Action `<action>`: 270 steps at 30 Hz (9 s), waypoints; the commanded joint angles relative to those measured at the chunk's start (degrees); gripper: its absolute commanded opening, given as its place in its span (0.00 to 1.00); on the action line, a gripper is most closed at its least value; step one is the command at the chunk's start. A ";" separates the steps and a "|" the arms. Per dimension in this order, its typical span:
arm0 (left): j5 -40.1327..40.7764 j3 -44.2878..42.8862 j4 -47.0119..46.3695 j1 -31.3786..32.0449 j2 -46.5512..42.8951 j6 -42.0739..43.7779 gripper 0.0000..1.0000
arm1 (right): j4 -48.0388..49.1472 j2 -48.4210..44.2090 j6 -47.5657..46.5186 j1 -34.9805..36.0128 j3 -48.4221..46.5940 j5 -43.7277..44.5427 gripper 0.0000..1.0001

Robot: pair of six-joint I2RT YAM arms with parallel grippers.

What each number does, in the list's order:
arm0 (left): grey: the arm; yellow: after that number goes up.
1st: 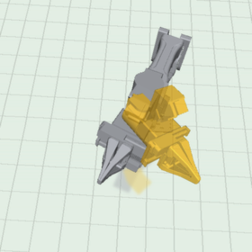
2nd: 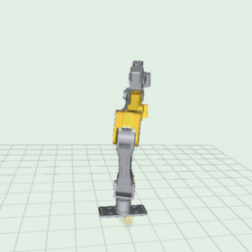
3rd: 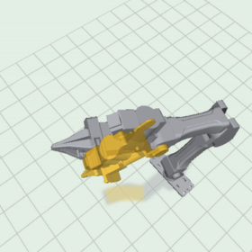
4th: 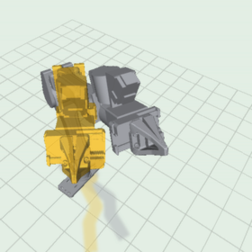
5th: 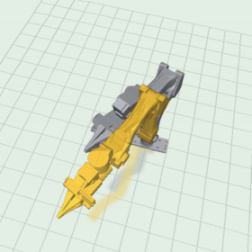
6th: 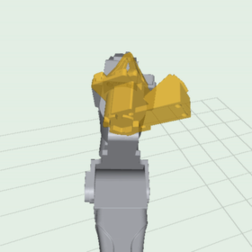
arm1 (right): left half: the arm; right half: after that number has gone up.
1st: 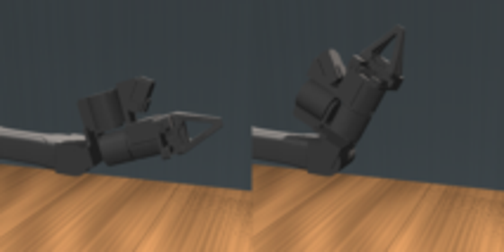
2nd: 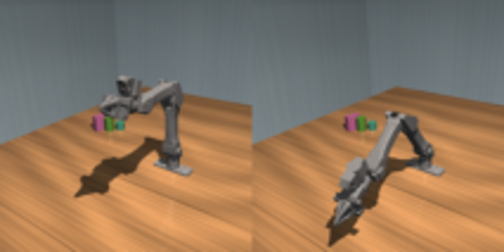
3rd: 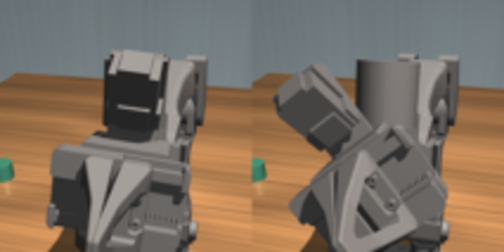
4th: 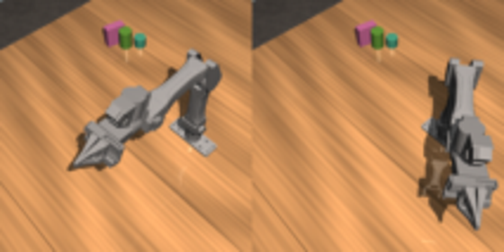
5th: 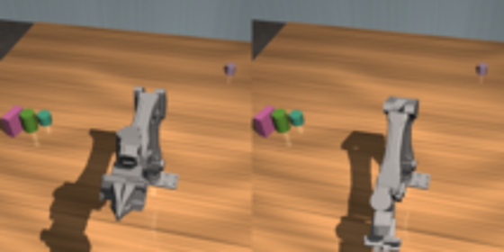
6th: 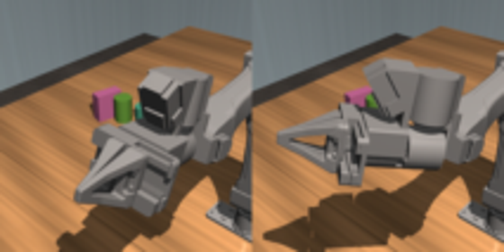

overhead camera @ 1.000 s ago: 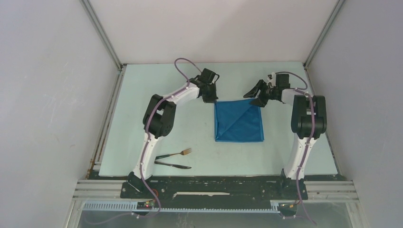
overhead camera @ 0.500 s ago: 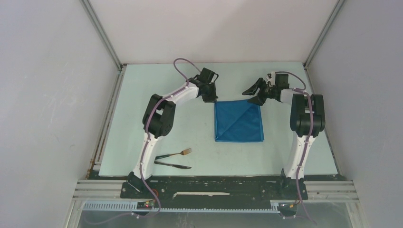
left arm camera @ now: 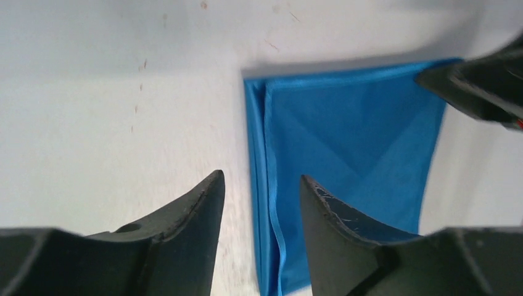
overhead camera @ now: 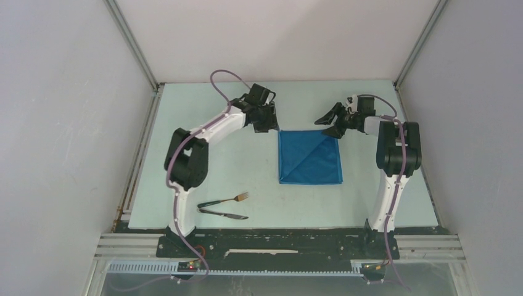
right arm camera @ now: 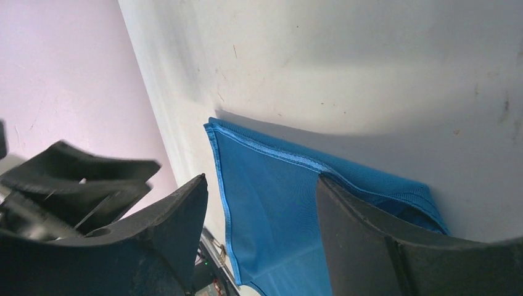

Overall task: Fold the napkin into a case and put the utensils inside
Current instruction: Smooth out the upper triangle-folded napkin at the center of the board, then pick up the upper triangle-folded napkin from the center of the board.

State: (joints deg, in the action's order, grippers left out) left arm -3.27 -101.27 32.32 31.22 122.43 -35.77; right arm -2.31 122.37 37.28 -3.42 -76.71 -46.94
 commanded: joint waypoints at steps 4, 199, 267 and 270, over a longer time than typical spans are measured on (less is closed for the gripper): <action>-5.75 11.57 -2.22 2.68 -10.74 -1.01 0.66 | 1.06 -0.37 -0.07 -0.10 -2.07 -1.48 0.73; -26.68 60.81 -34.95 -12.23 -43.51 -23.74 0.75 | -25.87 -20.50 -12.17 48.78 10.15 47.68 0.11; -32.39 52.80 -50.81 -11.01 -24.60 -34.35 0.86 | -25.25 -25.73 -17.79 45.74 11.53 41.04 0.00; -29.19 47.98 -52.25 -7.76 -19.27 -35.77 0.91 | -25.40 -26.52 -18.44 44.65 11.62 39.93 0.00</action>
State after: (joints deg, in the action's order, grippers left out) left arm -34.63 -47.48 -13.30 19.44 98.78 -67.68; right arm -29.69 99.26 20.91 42.26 -65.30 -3.70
